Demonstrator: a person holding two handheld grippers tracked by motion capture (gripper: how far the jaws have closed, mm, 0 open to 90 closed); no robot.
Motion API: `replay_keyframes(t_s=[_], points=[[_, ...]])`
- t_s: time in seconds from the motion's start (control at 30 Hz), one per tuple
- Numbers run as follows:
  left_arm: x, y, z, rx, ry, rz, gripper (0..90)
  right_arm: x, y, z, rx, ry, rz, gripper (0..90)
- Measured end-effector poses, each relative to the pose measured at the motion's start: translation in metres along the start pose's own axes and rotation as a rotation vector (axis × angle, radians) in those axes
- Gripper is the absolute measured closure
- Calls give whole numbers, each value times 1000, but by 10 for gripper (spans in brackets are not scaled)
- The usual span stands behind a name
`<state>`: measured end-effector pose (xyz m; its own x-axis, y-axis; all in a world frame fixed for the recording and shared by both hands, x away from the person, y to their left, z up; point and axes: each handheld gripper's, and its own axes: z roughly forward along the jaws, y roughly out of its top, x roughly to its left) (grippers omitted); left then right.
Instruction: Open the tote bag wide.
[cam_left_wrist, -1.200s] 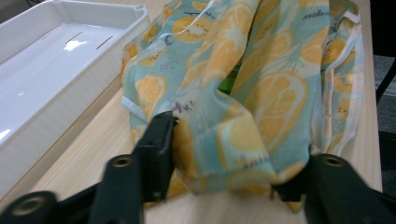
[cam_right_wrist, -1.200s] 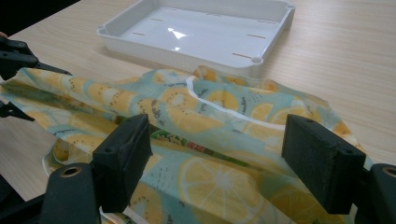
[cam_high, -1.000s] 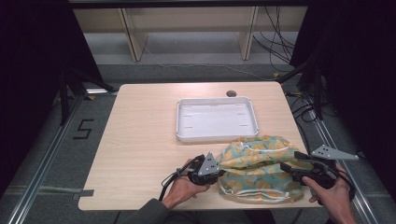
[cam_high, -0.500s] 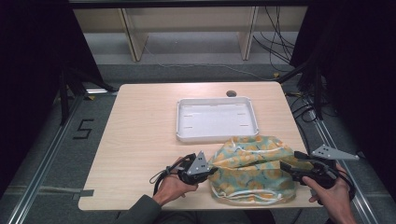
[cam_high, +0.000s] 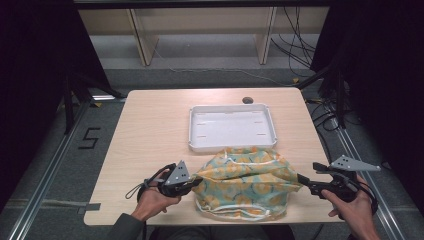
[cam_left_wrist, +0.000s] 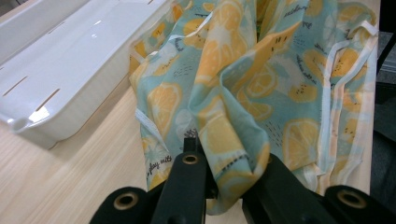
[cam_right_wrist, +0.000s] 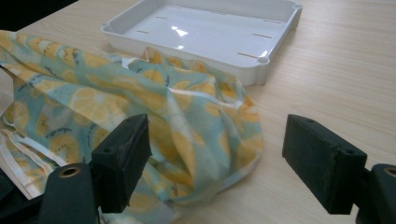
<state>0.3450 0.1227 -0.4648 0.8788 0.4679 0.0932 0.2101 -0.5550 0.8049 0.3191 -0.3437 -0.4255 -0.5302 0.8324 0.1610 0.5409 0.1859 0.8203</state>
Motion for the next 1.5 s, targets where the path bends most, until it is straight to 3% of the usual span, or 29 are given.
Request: replay_keyframes(t_s=[0.07,0.1,0.23,0.27,0.3,0.4,0.43,0.47,0.5,0.53,0.57,0.63,0.67,0.7,0.8,0.83,0.87,0.9,0.93,1.03,1.13,1.17,1.2,1.27,1.33,1.4,1.43,1.47,1.5], points=[[1,-3,-3,-10,9,-2,880,-1,0,-1,-5,12,-12,246],[1,-5,-5,-15,17,-23,878,0,0,0,-7,10,-10,246],[8,-15,-18,4,30,-30,877,-1,0,2,-18,8,-46,246],[8,-15,-18,4,30,-30,876,-1,0,2,-18,8,-46,246],[10,-16,-21,15,36,-22,876,1,0,1,6,15,-9,246],[13,-24,-28,15,55,-42,857,1,0,3,-9,9,-34,247],[13,-24,-28,15,55,-42,827,-1,1,3,-14,6,-65,247],[14,-26,-28,7,61,-69,787,2,1,4,-11,20,-32,247],[15,-26,-29,17,68,-66,748,1,1,5,-1,29,-44,247],[15,-25,-29,20,76,-80,679,3,1,5,-1,29,-40,247],[15,-25,-29,18,79,-98,584,2,1,7,-13,32,-73,247],[15,-24,-30,36,71,-106,450,6,2,8,-1,35,-49,247],[12,-23,-32,35,85,-106,450,7,2,9,1,44,-52,248],[9,-19,-36,44,106,-119,333,11,4,12,23,68,-54,250],[3,-16,-43,29,119,-144,276,17,10,17,18,90,-90,254],[-1,-13,-48,26,127,-151,263,18,13,20,24,96,-123,254],[-4,-10,-52,28,146,-137,256,23,14,21,46,113,-109,255],[-8,-4,-59,36,183,-118,252,25,16,24,34,126,-129,256],[-10,-1,-63,42,200,-125,251,28,18,27,37,125,-141,256],[-17,7,-68,17,201,-119,261,35,22,34,65,160,-171,253],[-31,19,-67,-1,175,-109,280,47,27,46,92,210,-204,251],[-32,20,-66,10,160,-98,288,50,29,52,80,221,-207,243],[-37,23,-61,12,137,-98,291,55,33,59,98,250,-221,215],[-40,24,-57,5,126,-107,303,58,34,62,103,259,-223,203],[-45,27,-49,8,86,-113,316,64,42,72,113,285,-271,201],[-46,28,-44,-5,66,-117,329,68,44,74,120,296,-251,200],[-48,29,-37,-6,49,-138,347,73,49,80,118,325,-276,203],[-48,29,-37,-6,49,-138,351,73,49,80,118,325,-276,203],[-48,30,-31,19,43,-134,351,75,50,82,115,322,-275,208]])
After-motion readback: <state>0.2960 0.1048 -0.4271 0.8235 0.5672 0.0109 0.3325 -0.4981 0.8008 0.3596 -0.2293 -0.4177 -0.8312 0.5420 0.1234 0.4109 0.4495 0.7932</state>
